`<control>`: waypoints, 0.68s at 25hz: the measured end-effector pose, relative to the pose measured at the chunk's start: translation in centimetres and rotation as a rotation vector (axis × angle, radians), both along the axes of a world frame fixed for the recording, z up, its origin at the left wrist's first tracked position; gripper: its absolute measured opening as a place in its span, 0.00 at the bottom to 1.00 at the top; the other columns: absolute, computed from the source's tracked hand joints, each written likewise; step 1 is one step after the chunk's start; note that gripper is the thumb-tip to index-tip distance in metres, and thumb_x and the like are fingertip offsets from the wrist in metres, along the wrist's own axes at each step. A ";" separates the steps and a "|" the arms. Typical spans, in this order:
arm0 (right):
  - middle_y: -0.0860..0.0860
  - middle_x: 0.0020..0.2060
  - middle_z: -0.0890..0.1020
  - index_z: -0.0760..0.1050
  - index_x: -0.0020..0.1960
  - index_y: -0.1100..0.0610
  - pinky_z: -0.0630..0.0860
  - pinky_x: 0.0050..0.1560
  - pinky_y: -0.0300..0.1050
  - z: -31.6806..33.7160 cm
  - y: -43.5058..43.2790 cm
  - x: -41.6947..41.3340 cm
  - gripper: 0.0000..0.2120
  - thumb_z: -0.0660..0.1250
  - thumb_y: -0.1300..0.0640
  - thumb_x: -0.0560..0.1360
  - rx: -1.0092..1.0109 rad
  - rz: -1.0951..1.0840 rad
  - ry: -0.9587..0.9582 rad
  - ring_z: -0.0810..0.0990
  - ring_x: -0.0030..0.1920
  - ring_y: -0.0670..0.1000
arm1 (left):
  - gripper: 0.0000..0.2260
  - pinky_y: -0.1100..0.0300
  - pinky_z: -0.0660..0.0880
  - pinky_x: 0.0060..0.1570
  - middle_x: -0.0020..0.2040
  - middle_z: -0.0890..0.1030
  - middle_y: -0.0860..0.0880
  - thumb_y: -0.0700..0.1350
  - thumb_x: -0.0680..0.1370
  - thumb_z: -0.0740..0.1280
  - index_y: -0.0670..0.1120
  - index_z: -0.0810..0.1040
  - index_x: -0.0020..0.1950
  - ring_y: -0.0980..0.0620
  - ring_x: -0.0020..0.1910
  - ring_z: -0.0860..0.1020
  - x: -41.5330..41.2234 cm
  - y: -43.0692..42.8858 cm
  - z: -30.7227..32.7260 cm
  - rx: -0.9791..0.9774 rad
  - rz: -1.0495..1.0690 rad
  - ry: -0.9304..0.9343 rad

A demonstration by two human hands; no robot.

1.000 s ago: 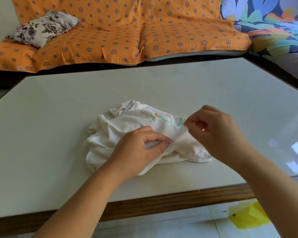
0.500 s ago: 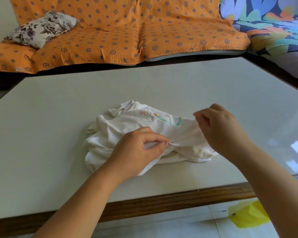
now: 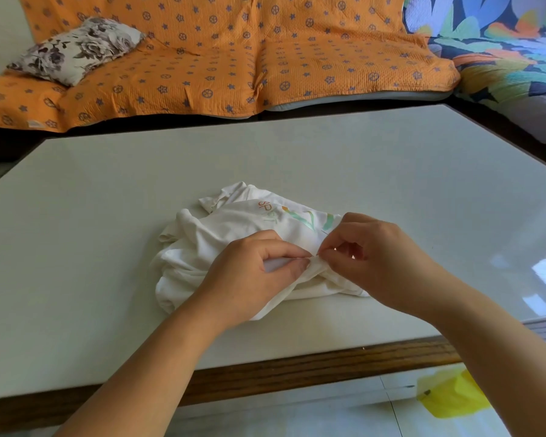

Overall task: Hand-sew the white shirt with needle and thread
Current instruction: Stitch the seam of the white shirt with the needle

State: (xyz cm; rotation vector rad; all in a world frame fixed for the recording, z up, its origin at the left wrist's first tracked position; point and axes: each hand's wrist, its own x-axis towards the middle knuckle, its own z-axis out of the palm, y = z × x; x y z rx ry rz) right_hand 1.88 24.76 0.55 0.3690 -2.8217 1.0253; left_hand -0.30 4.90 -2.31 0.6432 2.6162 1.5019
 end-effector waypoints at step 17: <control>0.37 0.43 0.76 0.81 0.54 0.46 0.69 0.46 0.25 0.1 -0.1 0.8 0.11 0.71 0.50 0.72 -0.001 0.114 0.050 0.76 0.47 0.38 | 0.04 0.57 0.76 0.53 0.42 0.80 0.56 0.52 0.74 0.71 0.60 0.84 0.47 0.58 0.46 0.80 0.1 0.1 0.2 0.043 0.006 -0.030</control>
